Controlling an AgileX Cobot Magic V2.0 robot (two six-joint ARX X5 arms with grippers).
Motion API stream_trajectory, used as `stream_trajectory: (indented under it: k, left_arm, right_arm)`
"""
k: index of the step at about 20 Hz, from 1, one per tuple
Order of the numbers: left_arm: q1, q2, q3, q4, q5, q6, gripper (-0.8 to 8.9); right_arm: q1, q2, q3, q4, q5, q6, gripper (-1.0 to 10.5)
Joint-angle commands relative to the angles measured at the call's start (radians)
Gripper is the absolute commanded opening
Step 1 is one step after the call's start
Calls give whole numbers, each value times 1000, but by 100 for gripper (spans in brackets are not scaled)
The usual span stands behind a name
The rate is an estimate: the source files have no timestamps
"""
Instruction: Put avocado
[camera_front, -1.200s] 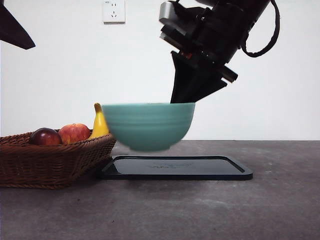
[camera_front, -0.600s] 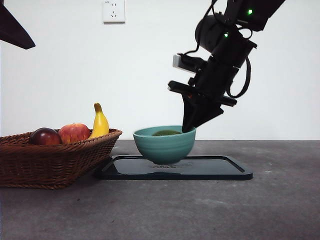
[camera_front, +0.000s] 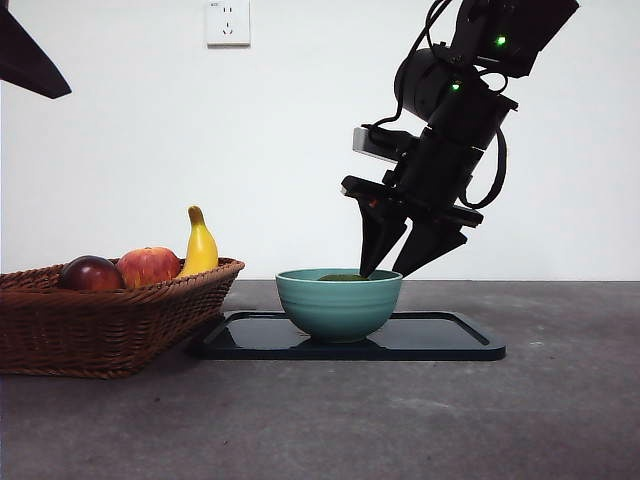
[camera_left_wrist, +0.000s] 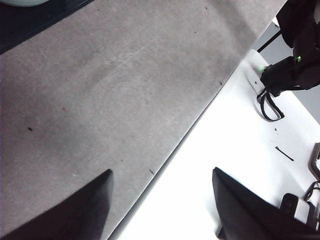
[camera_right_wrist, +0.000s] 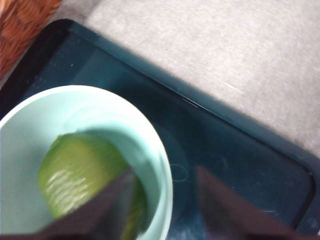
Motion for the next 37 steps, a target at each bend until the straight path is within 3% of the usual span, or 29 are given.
stream_trajectory:
  k: [1, 5, 11, 18, 21, 25, 32, 34, 37]
  left_arm:
    - [-8, 6, 8, 5, 6, 9, 311]
    - [-8, 5, 8, 5, 6, 9, 311]
    - [-8, 5, 8, 13, 6, 9, 311]
    - [-8, 5, 8, 35, 6, 8, 311]
    - [-8, 5, 8, 35, 6, 5, 311]
    - [-8, 5, 8, 32, 6, 5, 311]
    - [-8, 5, 8, 27, 6, -2, 309]
    - [-8, 5, 8, 27, 6, -2, 256]
    - [-8, 5, 8, 27, 6, -3, 1]
  right_arm:
    - [8, 0, 27, 4, 26, 25, 250]
    - [8, -131, 27, -41, 29, 29, 252]
    - [54, -476, -14, -300, -30, 19, 252]
    - [122, -925, -344, -323, -39, 47, 251]
    - [171, -1072, -460, -362, -122, 47, 251]
    - [209, -1163, -519, -404, -133, 50, 251]
    - [209, -1167, -519, -410, -137, 50, 251]
    - [209, -1167, -519, -410, -137, 50, 231]
    - [209, -1167, -519, -410, -137, 49, 6]
